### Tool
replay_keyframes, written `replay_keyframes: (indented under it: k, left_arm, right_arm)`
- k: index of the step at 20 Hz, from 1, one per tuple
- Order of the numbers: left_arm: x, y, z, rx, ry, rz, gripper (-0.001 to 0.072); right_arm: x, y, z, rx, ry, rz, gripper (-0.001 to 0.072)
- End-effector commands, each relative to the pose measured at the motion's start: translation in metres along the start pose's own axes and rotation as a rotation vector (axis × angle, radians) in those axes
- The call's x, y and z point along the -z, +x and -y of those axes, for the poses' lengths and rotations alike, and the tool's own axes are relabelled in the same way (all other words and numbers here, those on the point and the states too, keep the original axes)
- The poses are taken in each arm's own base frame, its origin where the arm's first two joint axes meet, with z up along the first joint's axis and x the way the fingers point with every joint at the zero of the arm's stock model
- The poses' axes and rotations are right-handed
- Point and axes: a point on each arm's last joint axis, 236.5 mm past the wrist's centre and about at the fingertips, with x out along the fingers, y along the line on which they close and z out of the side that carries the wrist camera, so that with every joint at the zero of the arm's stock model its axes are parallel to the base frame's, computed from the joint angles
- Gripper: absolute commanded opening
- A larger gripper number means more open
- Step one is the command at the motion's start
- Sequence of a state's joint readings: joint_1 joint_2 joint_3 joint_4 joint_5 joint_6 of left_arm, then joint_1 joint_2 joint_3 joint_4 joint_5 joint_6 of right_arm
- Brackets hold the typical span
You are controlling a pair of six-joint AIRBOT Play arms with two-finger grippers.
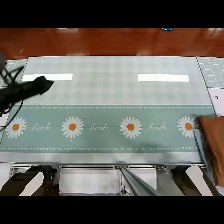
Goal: Fold the shirts.
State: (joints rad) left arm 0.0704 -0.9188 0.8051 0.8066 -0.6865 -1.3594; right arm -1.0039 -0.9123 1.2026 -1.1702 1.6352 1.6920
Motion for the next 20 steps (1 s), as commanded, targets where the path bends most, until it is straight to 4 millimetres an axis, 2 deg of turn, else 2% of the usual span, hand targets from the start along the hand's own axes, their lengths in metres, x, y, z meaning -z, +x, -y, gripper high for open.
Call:
replay_keyframes:
  k: [1,2,3,4,5,6,8,10,13,16,20]
  left_arm:
    - [-0.008,0.021,0.099,0.172,0.207,-0.084,0.0017]
    - [0.004,0.028,0.123,0.193,0.313,-0.144,0.0017]
    - [0.014,0.035,0.134,0.150,0.413,-0.203,0.0016]
    - [0.018,0.041,0.127,0.053,0.471,-0.247,0.0016]
    - [0.018,0.044,0.114,-0.060,0.527,-0.276,0.0017]
    - [0.017,0.045,0.094,-0.175,0.553,-0.297,0.0018]
    - [0.031,0.042,0.052,-0.312,0.480,-0.377,0.0018]
    - [0.059,0.043,0.024,-0.361,0.455,-0.468,0.0018]
    - [0.080,0.043,0.008,-0.387,0.451,-0.529,0.0018]
    - [0.083,0.041,0.005,-0.394,0.452,-0.544,0.0018]
    - [0.081,0.043,0.007,-0.389,0.454,-0.536,0.0018]
  right_arm:
    - [0.026,0.022,-0.192,-0.441,-0.356,0.064,0.0024]
    - [0.064,0.035,-0.242,-0.514,-0.517,0.043,0.0024]
    - [0.103,0.049,-0.276,-0.545,-0.654,0.015,0.0024]
    - [0.142,0.071,-0.294,-0.512,-0.807,-0.026,0.0024]
    - [0.166,0.100,-0.292,-0.409,-0.953,-0.058,0.0024]
    - [0.179,0.133,-0.273,-0.249,-1.050,-0.098,0.0024]
    - [0.173,0.179,-0.224,0.063,-1.095,-0.155,0.0024]
    - [0.161,0.195,-0.195,0.221,-1.103,-0.182,0.0024]
    - [0.158,0.197,-0.193,0.239,-1.105,-0.179,0.0024]
    - [0.162,0.191,-0.175,0.299,-1.100,-0.236,0.0024]
    - [0.161,0.190,-0.173,0.308,-1.100,-0.239,0.0024]
